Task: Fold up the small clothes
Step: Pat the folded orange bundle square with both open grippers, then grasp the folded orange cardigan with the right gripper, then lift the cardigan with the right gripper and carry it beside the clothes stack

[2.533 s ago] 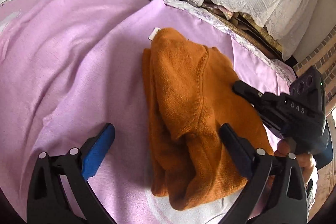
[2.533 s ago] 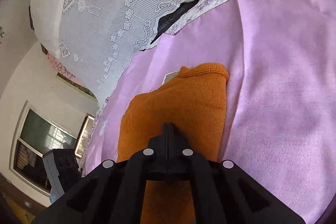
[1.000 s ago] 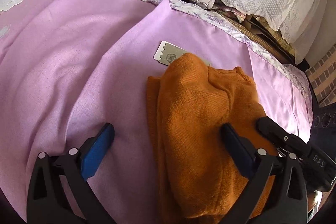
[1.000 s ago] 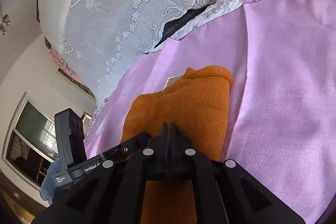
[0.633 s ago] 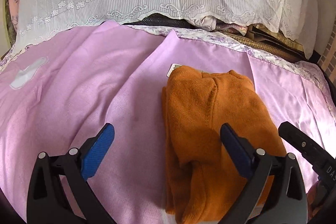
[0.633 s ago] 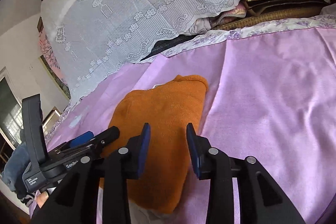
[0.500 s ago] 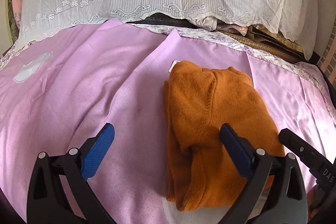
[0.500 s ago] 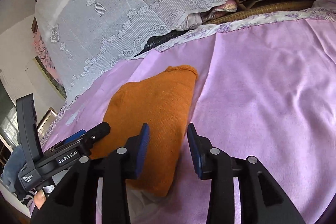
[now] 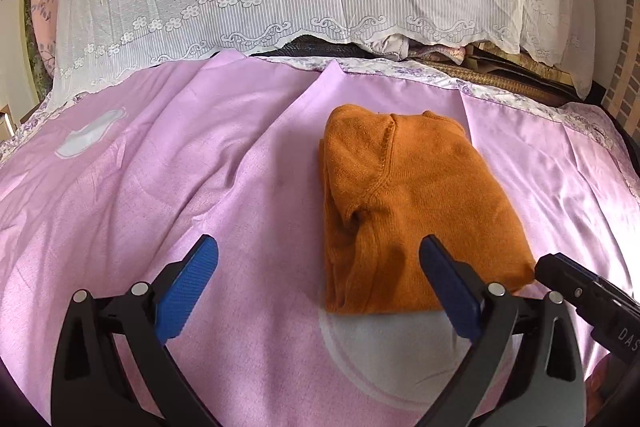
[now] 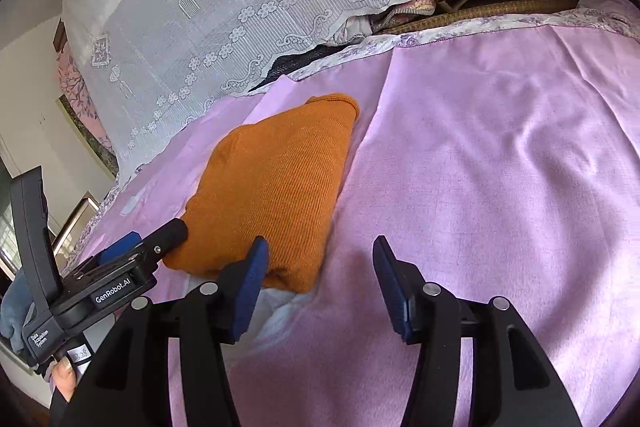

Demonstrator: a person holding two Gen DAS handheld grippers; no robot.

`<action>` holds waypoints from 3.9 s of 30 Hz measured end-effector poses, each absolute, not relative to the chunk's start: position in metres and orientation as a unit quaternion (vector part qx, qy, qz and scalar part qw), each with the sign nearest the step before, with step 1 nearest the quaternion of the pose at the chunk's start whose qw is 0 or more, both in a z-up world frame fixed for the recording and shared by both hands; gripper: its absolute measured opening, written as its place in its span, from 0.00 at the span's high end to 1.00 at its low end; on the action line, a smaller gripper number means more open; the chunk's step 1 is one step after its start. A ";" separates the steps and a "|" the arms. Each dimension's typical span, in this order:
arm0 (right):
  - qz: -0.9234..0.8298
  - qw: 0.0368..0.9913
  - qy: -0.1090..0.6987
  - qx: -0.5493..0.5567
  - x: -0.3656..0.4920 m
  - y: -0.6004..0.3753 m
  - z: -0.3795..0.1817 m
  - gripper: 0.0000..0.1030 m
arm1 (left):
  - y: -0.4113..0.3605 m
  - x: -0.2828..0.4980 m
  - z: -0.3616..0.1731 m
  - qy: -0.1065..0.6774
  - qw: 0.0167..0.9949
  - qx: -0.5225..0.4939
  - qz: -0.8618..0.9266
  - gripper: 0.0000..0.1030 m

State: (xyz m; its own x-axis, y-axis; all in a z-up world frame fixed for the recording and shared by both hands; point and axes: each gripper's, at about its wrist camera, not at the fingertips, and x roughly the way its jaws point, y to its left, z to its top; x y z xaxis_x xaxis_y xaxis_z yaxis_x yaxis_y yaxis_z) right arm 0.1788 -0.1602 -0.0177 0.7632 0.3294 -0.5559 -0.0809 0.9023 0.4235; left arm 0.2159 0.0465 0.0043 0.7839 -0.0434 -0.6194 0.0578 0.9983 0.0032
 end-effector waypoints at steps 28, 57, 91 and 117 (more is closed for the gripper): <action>0.078 0.967 0.221 0.098 0.085 -0.135 0.041 0.04 | 0.025 0.151 0.030 0.295 0.952 0.085 -0.010 0.05; 0.125 0.900 0.331 0.255 0.226 -0.157 0.003 0.04 | 0.070 0.271 -0.012 0.424 0.891 -0.118 -0.111 0.05; 0.213 0.849 0.396 0.277 0.326 -0.145 -0.041 0.34 | 0.044 0.323 -0.037 0.461 0.843 -0.139 -0.240 0.05; 0.251 0.899 0.292 0.209 0.257 -0.108 0.025 0.58 | 0.074 0.249 0.028 0.351 0.902 -0.127 -0.217 0.38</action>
